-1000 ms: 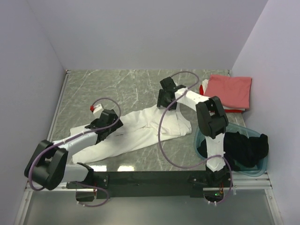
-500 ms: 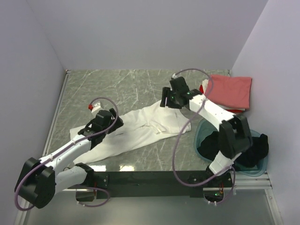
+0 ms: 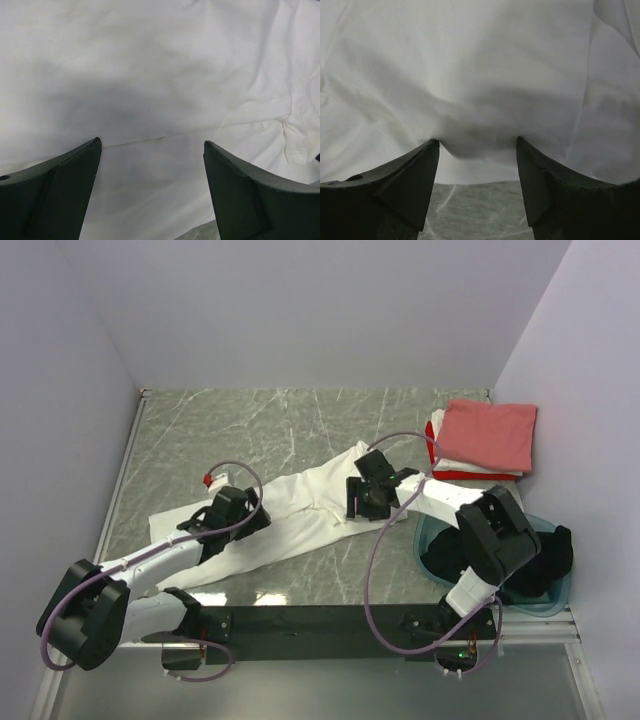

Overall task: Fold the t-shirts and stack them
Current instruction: Fold the tshirt

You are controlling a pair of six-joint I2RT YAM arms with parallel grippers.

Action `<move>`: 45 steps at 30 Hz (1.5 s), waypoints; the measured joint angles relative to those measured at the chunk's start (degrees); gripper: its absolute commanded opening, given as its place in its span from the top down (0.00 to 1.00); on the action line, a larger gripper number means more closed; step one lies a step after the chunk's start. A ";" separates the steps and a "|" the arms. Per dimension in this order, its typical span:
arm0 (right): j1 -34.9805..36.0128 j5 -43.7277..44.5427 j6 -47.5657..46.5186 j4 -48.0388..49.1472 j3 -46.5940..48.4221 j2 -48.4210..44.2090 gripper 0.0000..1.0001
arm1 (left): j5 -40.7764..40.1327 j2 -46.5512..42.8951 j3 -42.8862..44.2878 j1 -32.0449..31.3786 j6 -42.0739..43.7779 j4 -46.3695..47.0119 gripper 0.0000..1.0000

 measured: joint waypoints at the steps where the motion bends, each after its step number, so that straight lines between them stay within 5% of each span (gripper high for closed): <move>1: -0.04 -0.04 -0.02 0.28 0.50 1.03 0.30 | 0.04 0.00 -0.26 -0.09 0.00 0.22 0.11; 12: -3.65 -2.38 -1.44 1.60 11.13 10.97 0.30 | 0.20 -1.55 -5.11 -3.52 -2.14 7.89 0.11; 33: -10.93 -7.56 -9.22 -11.82 50.95 36.30 0.30 | -1.46 1.18 -1.88 -27.28 -17.07 8.81 0.10; 37: -10.93 -6.97 -10.12 -11.96 48.92 33.48 0.30 | -2.05 0.98 2.45 -27.91 -16.87 6.45 0.09; 45: -9.92 -5.44 -9.16 -8.85 31.28 10.54 0.30 | -7.04 -2.86 5.70 -28.00 -16.35 0.11 0.08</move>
